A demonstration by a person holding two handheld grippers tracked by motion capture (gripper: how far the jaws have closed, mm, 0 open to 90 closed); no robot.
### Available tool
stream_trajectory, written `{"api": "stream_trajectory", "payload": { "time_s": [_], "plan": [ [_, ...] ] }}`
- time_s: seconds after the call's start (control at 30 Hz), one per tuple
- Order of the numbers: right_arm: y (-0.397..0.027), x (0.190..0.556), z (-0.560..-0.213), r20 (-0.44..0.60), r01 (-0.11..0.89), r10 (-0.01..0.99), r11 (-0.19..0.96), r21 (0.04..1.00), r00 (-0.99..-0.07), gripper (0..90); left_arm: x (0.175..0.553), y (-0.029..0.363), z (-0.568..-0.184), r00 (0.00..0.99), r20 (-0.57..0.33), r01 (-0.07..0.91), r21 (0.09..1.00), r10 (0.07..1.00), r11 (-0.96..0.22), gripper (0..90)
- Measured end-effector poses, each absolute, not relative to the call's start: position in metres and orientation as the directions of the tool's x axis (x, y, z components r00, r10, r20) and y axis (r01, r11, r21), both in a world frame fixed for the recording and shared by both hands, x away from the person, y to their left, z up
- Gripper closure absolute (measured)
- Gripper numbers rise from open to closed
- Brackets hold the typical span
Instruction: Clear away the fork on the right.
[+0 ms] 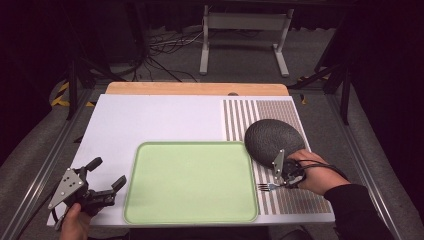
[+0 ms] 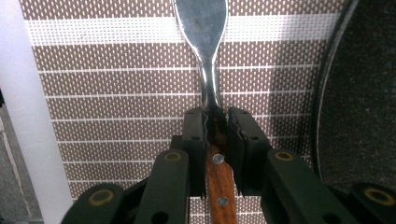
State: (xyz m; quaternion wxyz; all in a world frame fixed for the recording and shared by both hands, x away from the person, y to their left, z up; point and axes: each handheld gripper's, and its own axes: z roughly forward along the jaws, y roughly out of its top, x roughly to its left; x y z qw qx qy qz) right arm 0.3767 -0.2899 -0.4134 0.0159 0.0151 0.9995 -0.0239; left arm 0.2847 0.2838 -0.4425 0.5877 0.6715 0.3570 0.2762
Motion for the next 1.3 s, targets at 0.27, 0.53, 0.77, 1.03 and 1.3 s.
{"api": "stream_trajectory", "payload": {
  "time_s": [0.27,0.53,0.77,1.03,1.3],
  "plan": [
    [-0.288,0.375,-0.413,-0.046,-0.011,-0.014,0.998,-0.061,-0.999,78.3,0.285,0.284,-0.442,0.592,-0.051,0.153,0.987,0.804,-0.051,0.0],
    [-0.289,0.371,-0.396,-0.09,0.0,-0.003,0.999,-0.037,-0.996,78.4,0.284,0.283,-0.442,0.591,-0.049,0.151,0.987,0.805,-0.051,0.0],
    [-0.289,0.369,-0.381,-0.116,0.029,0.026,0.999,-0.018,-0.993,78.4,0.284,0.284,-0.442,0.592,-0.049,0.154,0.987,0.804,-0.053,0.1],
    [-0.286,0.366,-0.362,-0.151,0.039,0.041,0.999,0.015,-0.988,78.4,0.284,0.284,-0.441,0.594,-0.049,0.152,0.987,0.803,-0.052,0.0],
    [-0.281,0.367,-0.349,-0.172,0.054,0.06,0.998,0.04,-0.983,78.4,0.284,0.284,-0.442,0.592,-0.051,0.15,0.988,0.804,-0.048,0.0]
  ]
}}
